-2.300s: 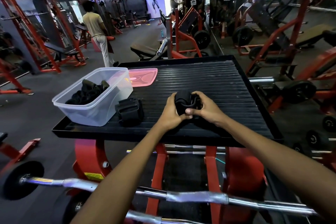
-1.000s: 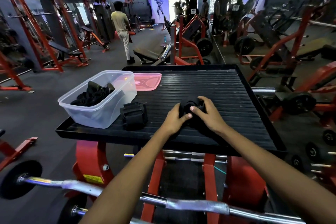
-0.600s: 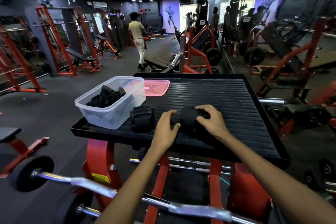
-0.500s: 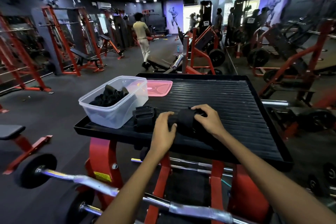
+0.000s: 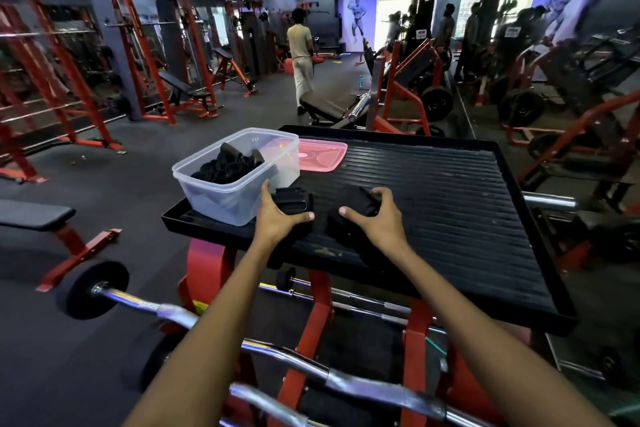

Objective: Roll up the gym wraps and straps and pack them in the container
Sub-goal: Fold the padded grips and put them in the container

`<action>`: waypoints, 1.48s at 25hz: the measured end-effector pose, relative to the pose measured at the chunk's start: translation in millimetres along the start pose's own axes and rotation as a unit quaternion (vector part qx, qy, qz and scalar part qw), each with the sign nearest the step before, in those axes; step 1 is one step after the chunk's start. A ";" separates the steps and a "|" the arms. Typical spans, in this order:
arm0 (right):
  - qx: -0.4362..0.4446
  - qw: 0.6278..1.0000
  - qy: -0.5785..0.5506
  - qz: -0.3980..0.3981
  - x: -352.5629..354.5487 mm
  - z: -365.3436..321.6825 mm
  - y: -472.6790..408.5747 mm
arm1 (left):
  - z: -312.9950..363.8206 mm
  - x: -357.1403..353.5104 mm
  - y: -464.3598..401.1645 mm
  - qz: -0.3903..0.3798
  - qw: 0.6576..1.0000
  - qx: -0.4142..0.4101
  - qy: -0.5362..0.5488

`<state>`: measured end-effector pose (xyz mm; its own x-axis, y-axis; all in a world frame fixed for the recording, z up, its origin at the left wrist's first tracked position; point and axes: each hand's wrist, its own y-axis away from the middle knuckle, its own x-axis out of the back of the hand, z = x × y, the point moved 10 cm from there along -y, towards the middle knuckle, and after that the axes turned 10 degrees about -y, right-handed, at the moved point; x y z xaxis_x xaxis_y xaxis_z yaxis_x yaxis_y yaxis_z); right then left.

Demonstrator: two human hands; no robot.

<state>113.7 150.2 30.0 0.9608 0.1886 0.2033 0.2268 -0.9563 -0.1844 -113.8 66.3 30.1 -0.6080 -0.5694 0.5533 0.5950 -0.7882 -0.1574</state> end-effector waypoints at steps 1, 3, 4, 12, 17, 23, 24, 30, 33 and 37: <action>0.004 1.000 -0.003 -0.022 -14.3 0.0 -0.2 | -3.4 0.7 -2.0 -0.007 1.000 0.006 0.015; 0.015 0.996 0.037 -0.077 -42.3 0.6 1.7 | -4.2 -1.0 -5.0 -0.039 0.999 -0.014 0.019; 0.017 0.995 0.054 -0.087 -50.0 1.5 1.5 | -1.3 -3.8 -5.0 -0.066 0.997 -0.032 0.026; 0.029 0.999 -0.030 0.025 -32.4 -3.0 -1.2 | 5.8 6.4 8.9 -0.053 0.997 -0.046 0.040; 0.085 0.989 -0.113 0.052 -27.9 -44.5 -11.2 | 51.9 40.8 -12.2 0.005 0.993 -0.111 0.033; 0.058 0.977 -0.200 0.044 -83.2 -102.8 -59.4 | 76.8 113.9 -71.8 0.025 0.987 -0.160 0.022; 0.049 0.973 -0.221 0.045 -94.5 -108.9 -69.0 | 71.1 125.8 -82.3 0.035 0.986 -0.160 0.022; 0.058 0.988 -0.124 0.065 -158.8 -143.7 -137.4 | 17.2 172.3 -160.6 0.051 0.990 -0.113 0.074; 0.077 0.996 -0.006 0.052 -185.1 -146.3 -166.1 | 0.9 175.5 -193.7 0.026 0.988 -0.102 0.109; 0.066 0.974 0.214 -0.038 -227.5 -121.6 -184.3 | -24.9 162.8 -219.8 -0.016 0.990 -0.093 0.108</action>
<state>-166.2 256.4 134.7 0.7927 0.1200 0.5977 0.3392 -0.9014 -0.2689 -356.7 141.1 134.4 -0.7355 -0.5641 0.3753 0.4784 -0.8246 -0.3019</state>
